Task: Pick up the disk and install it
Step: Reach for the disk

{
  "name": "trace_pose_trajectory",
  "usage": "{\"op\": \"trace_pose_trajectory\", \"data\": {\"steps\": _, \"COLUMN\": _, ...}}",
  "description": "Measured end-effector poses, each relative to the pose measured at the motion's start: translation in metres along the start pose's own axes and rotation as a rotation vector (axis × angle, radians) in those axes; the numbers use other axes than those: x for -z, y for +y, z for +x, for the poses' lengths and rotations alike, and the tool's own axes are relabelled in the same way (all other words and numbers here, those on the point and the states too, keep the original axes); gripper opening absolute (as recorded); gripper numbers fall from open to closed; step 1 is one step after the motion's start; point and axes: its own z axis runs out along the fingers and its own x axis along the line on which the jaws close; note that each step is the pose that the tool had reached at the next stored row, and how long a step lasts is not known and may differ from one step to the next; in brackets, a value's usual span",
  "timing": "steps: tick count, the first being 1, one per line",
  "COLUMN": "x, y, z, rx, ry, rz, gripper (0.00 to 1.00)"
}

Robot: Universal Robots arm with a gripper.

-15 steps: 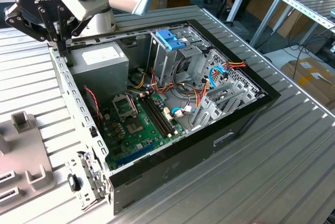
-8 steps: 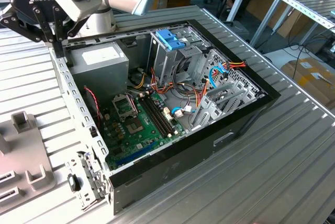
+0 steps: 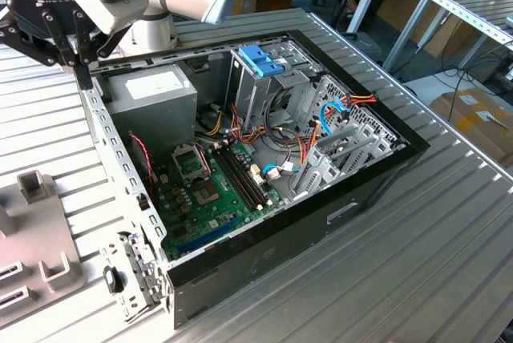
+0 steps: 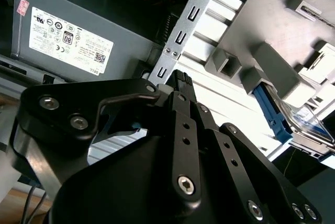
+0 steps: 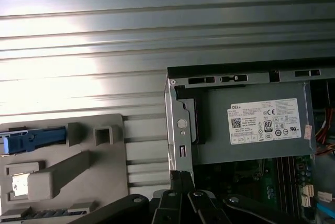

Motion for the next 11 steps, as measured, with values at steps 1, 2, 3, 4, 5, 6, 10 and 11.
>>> {"op": "trace_pose_trajectory", "data": {"steps": 1, "x": 0.0000, "y": -0.0001, "z": 0.0010, "rx": 0.000, "ry": 0.0000, "rz": 0.0000, "gripper": 0.11}}
{"op": "trace_pose_trajectory", "data": {"steps": 2, "x": 0.0000, "y": -0.0001, "z": 0.0019, "rx": 0.000, "ry": -0.0001, "rz": -0.0001, "gripper": 0.11}}
{"op": "trace_pose_trajectory", "data": {"steps": 3, "x": 0.0001, "y": -0.0002, "z": 0.0029, "rx": 0.000, "ry": 0.0000, "rz": 0.0000, "gripper": 0.11}}
{"op": "trace_pose_trajectory", "data": {"steps": 4, "x": 0.0001, "y": -0.0003, "z": 0.0039, "rx": 0.000, "ry": -0.0001, "rz": -0.0001, "gripper": 0.11}}
{"op": "trace_pose_trajectory", "data": {"steps": 5, "x": 0.0002, "y": -0.0004, "z": 0.0056, "rx": 0.000, "ry": 0.0000, "rz": 0.0000, "gripper": 0.11}}
{"op": "trace_pose_trajectory", "data": {"steps": 6, "x": 0.0002, "y": -0.0005, "z": 0.0070, "rx": 0.000, "ry": 0.0000, "rz": 0.0000, "gripper": 0.11}}
{"op": "trace_pose_trajectory", "data": {"steps": 10, "x": 0.0003, "y": -0.0010, "z": 0.0127, "rx": 0.000, "ry": 0.0000, "rz": 0.0000, "gripper": 0.11}}
{"op": "trace_pose_trajectory", "data": {"steps": 11, "x": 0.0004, "y": -0.0010, "z": 0.0140, "rx": 0.000, "ry": 0.0000, "rz": 0.0000, "gripper": 0.11}}
